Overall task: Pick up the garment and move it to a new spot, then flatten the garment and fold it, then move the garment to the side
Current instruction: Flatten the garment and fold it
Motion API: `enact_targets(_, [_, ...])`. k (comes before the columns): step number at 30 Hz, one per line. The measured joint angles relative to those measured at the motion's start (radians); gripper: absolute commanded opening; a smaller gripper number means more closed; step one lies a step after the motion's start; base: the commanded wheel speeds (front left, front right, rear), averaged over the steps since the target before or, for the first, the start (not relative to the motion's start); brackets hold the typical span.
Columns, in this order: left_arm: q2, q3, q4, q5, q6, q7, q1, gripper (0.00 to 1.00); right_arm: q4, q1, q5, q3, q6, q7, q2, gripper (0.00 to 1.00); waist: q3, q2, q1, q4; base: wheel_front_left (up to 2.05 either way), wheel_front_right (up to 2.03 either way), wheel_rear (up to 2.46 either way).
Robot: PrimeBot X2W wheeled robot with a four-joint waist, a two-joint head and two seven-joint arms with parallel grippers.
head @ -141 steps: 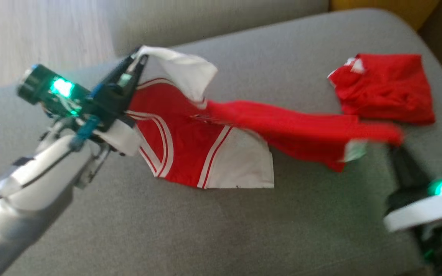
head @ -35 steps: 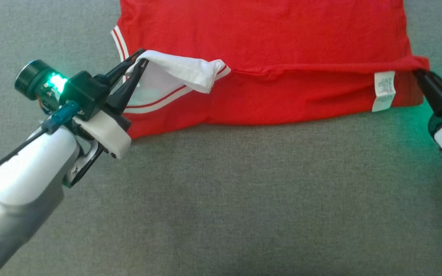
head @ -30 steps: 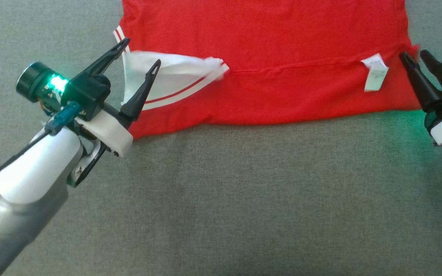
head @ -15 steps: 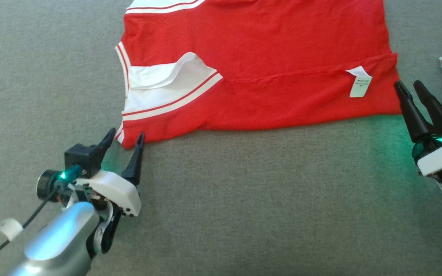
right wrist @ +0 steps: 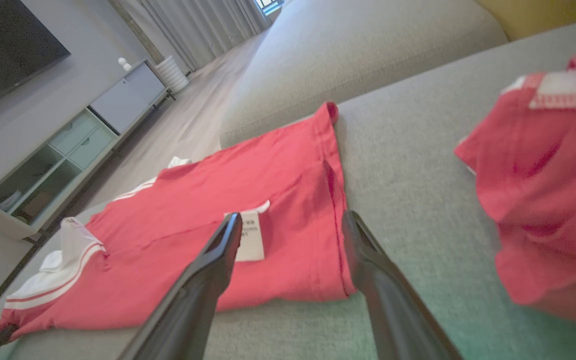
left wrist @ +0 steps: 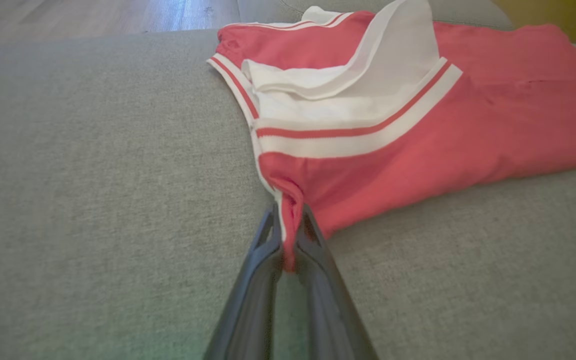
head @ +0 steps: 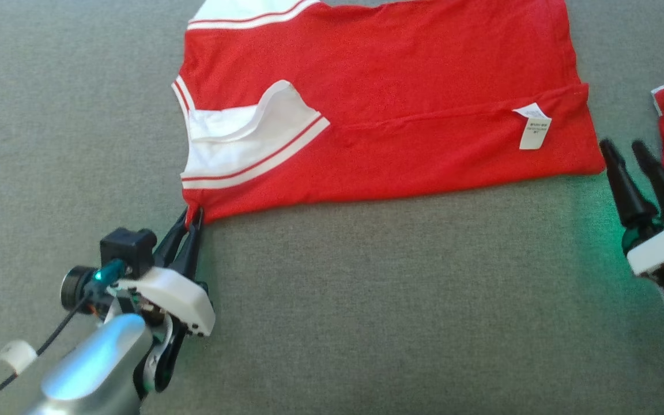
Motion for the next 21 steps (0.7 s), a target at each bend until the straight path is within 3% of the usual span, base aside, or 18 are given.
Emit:
enact_targets(14, [0.043, -0.003, -0.086, 0.012, 0.019, -0.008, 0.035, 0.00, 0.282, -0.076, -0.045, -0.005, 0.000, 0.139, 0.128, 1.00, -0.009, 0.0000, 0.0000, 0.038, 0.00, 0.00, 0.00])
enact_targets(15, [0.043, -0.003, -0.088, 0.014, 0.019, -0.008, 0.035, 0.00, 0.297, -0.091, -0.050, -0.008, 0.000, 0.144, 0.135, 0.87, -0.006, 0.0000, 0.0000, 0.040, 0.00, 0.00, 0.00])
enact_targets(17, [0.042, -0.005, -0.091, 0.016, 0.019, -0.007, 0.034, 0.00, 0.320, -0.111, -0.050, -0.011, 0.000, 0.160, 0.144, 0.02, -0.002, 0.0000, 0.0001, 0.044, 0.00, 0.00, 0.00])
enact_targets(21, [0.040, -0.016, -0.089, 0.021, 0.018, -0.007, 0.033, 0.00, 0.343, -0.114, -0.053, -0.014, 0.000, 0.188, 0.145, 0.00, -0.007, 0.0000, 0.0001, 0.054, 0.00, 0.00, 0.00])
